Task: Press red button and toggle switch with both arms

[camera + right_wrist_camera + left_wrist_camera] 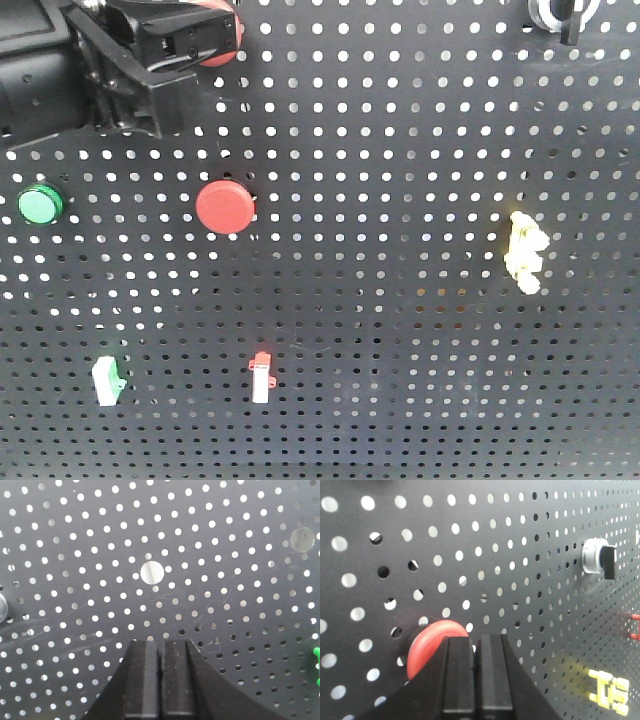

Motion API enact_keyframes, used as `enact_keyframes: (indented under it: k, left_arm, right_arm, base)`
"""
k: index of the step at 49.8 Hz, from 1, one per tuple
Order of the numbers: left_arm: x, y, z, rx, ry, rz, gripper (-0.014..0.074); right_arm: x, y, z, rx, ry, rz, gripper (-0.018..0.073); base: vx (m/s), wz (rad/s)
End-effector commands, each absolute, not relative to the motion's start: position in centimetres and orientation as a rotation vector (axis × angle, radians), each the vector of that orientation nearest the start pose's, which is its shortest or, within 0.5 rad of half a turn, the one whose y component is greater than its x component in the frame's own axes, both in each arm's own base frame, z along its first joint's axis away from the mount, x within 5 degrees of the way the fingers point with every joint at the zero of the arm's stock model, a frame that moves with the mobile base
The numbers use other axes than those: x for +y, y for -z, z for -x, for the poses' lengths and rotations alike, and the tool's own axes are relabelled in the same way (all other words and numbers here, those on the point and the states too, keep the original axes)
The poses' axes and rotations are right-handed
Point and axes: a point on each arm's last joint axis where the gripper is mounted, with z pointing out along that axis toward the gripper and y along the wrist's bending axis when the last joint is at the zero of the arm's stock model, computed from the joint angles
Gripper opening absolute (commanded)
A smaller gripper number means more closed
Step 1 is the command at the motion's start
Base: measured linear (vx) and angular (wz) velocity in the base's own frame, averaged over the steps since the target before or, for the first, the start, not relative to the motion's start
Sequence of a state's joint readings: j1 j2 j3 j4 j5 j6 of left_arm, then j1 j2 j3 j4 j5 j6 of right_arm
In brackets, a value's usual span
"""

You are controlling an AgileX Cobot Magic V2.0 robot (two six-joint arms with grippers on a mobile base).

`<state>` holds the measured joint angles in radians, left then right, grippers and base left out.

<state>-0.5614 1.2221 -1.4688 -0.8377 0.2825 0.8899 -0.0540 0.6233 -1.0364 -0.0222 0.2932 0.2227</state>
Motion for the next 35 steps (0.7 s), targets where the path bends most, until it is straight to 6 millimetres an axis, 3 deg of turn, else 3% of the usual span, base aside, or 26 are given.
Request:
enact_keyframes:
  k: [1, 8, 14, 23, 30, 35]
  left_arm:
    - [-14.2, -53.6, -19.7, 1.242, 0.538, -0.555, 0.0002]
    - [-12.7, -53.9, -16.4, 1.204, 0.527, -0.628, 0.0002]
    - [-11.0, -52.5, -14.0, 1.199, 0.508, -0.622, 0.0002]
    - [-8.5, -47.6, -10.6, 1.241, 0.492, -0.591, 0.0002]
    - [-6.7, -44.8, -8.4, 1.233, 0.474, -0.549, 0.0002]
    - [-5.8, -43.9, -7.3, 1.213, 0.477, -0.508, 0.0002]
  right_arm:
    - [-0.6, -49.0, -8.9, 1.270, -0.103, -0.163, -0.0003]
    - [-0.3, -48.7, -8.9, 1.315, -0.103, -0.128, -0.0003]
    - [0.6, -48.3, -9.0, 1.362, -0.098, 0.016, -0.0003]
    - [2.8, -48.2, -9.1, 1.356, -0.184, 0.266, -0.0003]
    - [5.2, -47.7, -11.3, 1.387, -0.348, 0.376, -0.0003]
    - [7.5, -47.9, -13.7, 1.413, -0.451, 0.453, -0.0003]
  base:
    - [0.00, 0.00]
    - [0.00, 0.00]
    - [0.00, 0.00]
    - [0.00, 0.00]
    - [0.00, 0.00]
    - [0.00, 0.00]
